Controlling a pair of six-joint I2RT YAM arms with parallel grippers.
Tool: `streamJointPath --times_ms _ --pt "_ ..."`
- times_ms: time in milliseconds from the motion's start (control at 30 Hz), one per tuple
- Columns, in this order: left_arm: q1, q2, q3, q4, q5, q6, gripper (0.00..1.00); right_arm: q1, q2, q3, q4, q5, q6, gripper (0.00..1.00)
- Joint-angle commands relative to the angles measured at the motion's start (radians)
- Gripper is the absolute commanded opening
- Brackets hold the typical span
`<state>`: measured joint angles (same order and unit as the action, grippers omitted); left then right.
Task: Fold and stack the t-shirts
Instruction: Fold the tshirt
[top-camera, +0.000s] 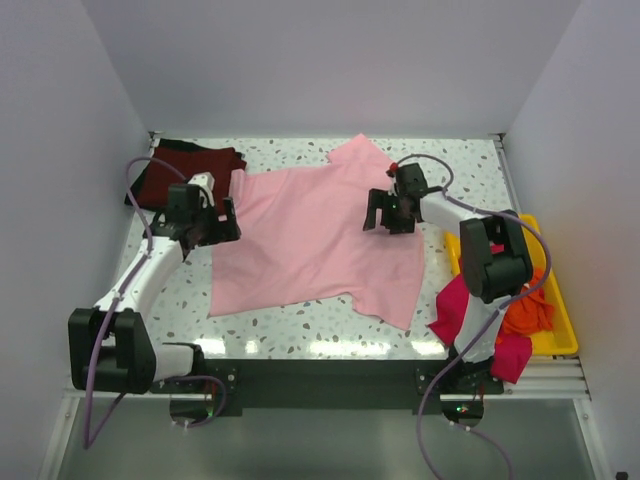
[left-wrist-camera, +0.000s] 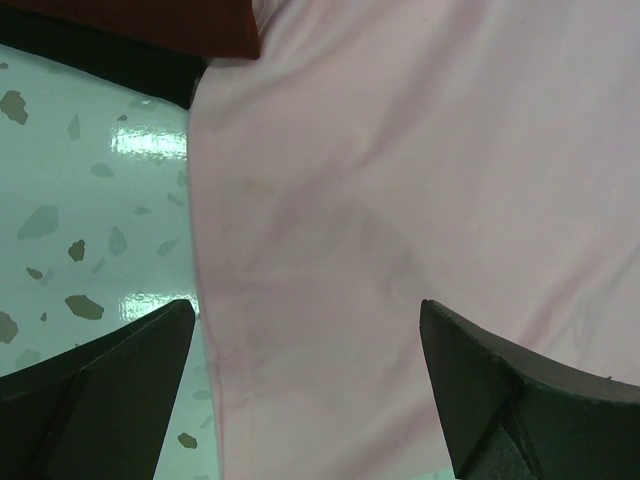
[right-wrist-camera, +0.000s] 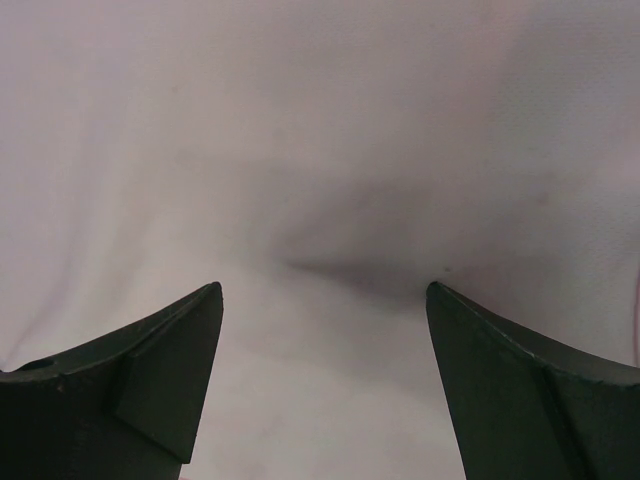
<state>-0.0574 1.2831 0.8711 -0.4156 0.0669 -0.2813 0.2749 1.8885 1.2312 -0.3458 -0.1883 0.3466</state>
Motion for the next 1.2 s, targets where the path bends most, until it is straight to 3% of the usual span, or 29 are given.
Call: streamJointPath --times_ms 0,367,633,800,1033,1167 --pt "0.004 -0.042 -0.009 0.005 -0.021 -0.028 1.0 -0.032 0.038 0.031 -0.051 0.071 0.028 0.86" --pt "0.004 -0.042 -0.056 -0.008 -0.061 -0.078 1.0 -0.166 0.009 -0.036 -0.093 0.138 0.045 0.87" --pt "-0.033 -0.129 -0.162 -0.058 -0.144 -0.17 0.98 -0.172 0.038 0.028 -0.088 0.102 0.048 0.87" --pt "-0.231 -0.208 -0.21 -0.13 -0.266 -0.33 0.95 -0.171 0.046 0.066 -0.081 0.053 0.054 0.87" --pt "-0.297 -0.341 -0.267 -0.242 -0.311 -0.489 0.84 -0.171 -0.002 0.054 -0.048 -0.005 0.063 0.87" --pt "-0.407 -0.279 -0.254 -0.29 -0.373 -0.552 0.8 -0.171 -0.037 0.036 -0.026 -0.039 0.068 0.87"
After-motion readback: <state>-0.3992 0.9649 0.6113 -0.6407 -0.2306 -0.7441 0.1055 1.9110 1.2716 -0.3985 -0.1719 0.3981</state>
